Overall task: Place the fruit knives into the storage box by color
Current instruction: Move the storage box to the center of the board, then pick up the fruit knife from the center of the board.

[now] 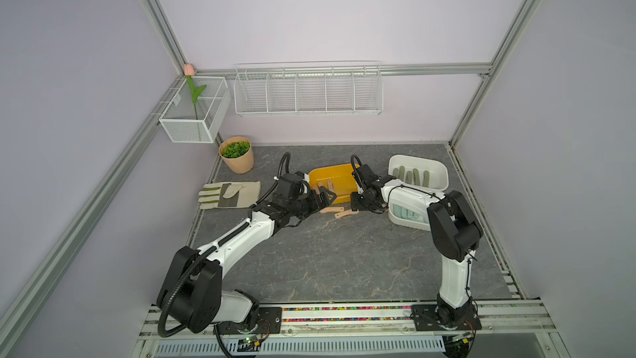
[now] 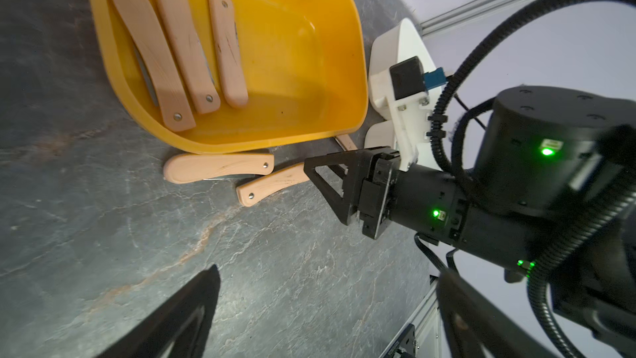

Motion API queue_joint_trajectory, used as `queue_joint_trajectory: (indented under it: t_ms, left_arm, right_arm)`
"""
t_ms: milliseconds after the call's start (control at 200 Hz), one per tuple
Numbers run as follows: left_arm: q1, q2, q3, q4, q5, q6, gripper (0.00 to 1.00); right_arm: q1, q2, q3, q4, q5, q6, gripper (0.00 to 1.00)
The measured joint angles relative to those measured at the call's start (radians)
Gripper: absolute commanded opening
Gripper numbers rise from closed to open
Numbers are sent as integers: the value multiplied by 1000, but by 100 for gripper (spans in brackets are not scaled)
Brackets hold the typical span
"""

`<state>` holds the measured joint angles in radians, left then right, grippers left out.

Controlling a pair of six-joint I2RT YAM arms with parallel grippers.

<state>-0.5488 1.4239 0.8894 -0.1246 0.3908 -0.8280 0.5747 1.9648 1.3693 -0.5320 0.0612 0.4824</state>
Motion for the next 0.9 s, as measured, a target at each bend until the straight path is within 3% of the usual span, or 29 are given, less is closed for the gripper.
queue_joint_trajectory:
  t_ms: [580,900]
  left_arm:
    - [-11,297,230,22,-6,55,99]
    - [9,341,259,24,-2,73,99]
  right_arm:
    - [-107,-44,-8,-11,32,-32,64]
    - [-111,30,52,-32,54,-64,67]
